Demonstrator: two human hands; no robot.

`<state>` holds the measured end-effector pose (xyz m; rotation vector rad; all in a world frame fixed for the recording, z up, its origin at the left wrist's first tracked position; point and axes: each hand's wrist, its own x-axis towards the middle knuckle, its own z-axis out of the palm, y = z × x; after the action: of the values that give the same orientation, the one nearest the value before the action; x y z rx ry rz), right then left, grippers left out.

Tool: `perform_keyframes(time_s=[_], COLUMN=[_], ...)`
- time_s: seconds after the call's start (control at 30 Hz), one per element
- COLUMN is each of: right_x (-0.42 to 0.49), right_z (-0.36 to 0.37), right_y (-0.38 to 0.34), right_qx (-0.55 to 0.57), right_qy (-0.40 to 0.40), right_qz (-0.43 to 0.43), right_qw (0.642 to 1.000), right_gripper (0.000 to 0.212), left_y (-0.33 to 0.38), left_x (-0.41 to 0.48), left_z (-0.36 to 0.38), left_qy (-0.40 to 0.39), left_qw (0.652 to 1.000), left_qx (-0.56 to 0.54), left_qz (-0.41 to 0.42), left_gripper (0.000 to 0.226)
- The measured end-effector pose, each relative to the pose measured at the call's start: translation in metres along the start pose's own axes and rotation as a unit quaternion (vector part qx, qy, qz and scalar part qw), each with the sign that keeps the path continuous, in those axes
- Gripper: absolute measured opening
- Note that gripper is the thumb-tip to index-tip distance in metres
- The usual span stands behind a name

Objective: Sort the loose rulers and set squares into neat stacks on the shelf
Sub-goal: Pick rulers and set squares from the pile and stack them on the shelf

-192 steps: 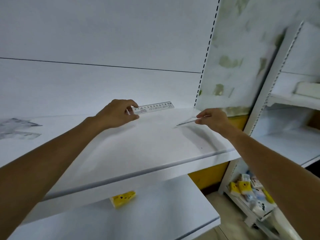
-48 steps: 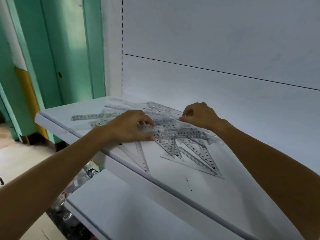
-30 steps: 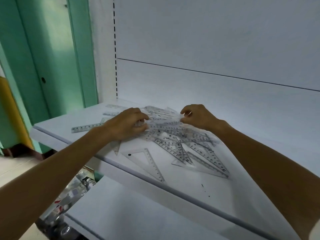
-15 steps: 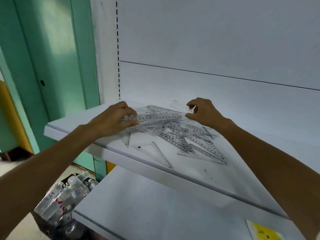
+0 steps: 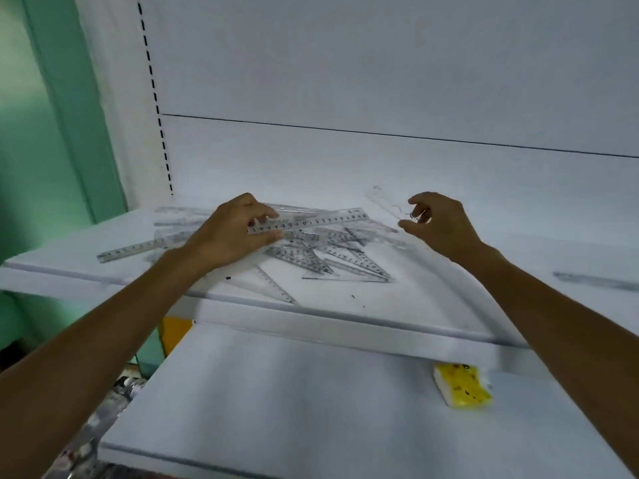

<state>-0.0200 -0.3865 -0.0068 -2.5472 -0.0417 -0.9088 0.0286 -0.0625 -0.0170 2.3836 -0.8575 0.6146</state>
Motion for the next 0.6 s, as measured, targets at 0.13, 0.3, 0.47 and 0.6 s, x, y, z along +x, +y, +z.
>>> perform_keyframes(time_s=[0.13,0.3,0.47,0.6], right_x=[-0.02,-0.036,-0.051,-0.065], right_z=[-0.032,-0.081,-0.138,-0.178], right_y=[0.032,0.082,0.142,0.192], right_qx=[-0.036,-0.043,-0.062,-0.067], right_qy=[-0.003,0.017,0.015,0.011], right_qz=[0.025,0.065,0.078,0.087], right_qw=[0.999,0.997,0.995,0.994], right_gripper=[0.034,0.031,0.029,0.029], left_y=[0.036,0.094,0.159,0.208], left_x=[0.014,0.036,0.053,0.063], left_z=[0.027,0.061,0.102,0.132], left_qy=[-0.02,-0.031,-0.035,-0.037], left_qw=[0.999,0.997,0.996,0.995], left_qx=[-0.029,-0.043,-0.059,-0.064], left_qz=[0.025,0.056,0.057,0.067], left_gripper=[0.04,0.037,0.031,0.026])
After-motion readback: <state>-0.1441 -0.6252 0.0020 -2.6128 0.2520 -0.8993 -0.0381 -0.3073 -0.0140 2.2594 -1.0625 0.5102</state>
